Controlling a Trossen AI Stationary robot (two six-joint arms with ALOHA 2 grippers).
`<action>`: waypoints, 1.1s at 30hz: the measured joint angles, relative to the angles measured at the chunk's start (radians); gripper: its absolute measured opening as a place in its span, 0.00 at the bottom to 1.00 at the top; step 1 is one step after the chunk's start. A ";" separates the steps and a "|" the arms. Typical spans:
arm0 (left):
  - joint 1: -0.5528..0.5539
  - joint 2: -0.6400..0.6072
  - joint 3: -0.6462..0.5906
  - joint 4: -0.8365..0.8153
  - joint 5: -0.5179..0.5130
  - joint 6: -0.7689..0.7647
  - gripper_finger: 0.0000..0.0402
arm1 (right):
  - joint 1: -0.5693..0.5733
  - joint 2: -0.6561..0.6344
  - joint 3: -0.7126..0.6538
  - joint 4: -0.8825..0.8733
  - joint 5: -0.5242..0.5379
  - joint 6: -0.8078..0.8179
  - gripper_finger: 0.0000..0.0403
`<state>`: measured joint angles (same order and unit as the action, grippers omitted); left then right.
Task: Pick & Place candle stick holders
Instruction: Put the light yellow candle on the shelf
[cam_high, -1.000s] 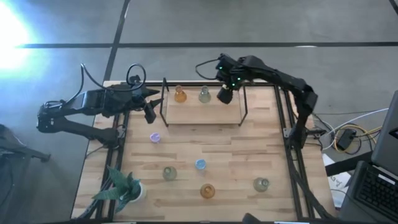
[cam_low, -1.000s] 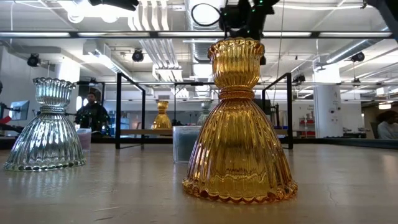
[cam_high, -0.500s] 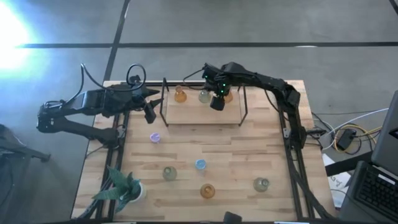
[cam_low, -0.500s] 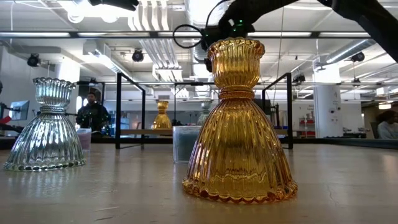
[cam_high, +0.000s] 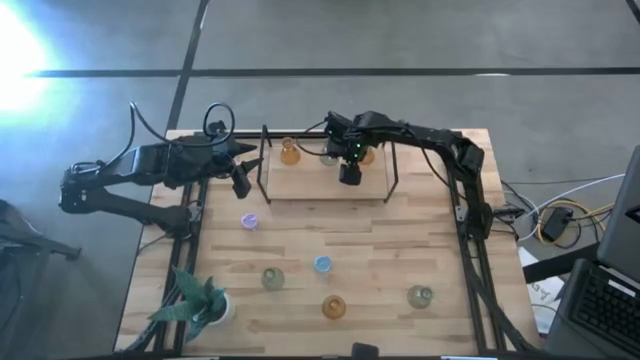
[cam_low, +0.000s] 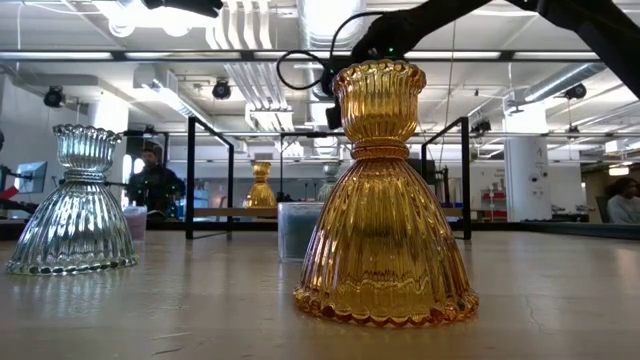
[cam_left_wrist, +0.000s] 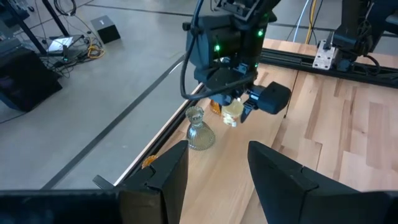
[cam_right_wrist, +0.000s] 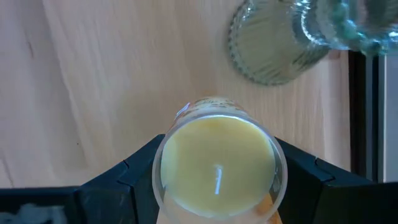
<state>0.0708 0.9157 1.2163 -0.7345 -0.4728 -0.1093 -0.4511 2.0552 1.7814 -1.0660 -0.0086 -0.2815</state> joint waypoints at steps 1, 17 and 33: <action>0.000 0.000 0.000 0.000 0.000 0.000 0.43 | 0.000 0.000 -0.011 0.008 0.000 -0.009 0.55; 0.000 0.000 0.000 0.000 0.000 0.000 0.43 | 0.002 0.005 -0.122 0.119 -0.019 -0.037 0.56; 0.000 0.000 0.000 0.000 0.000 -0.006 0.43 | 0.002 0.005 -0.150 0.143 -0.021 -0.066 0.56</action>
<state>0.0708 0.9157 1.2163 -0.7341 -0.4725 -0.1158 -0.4496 2.0602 1.6311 -0.9234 -0.0299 -0.3476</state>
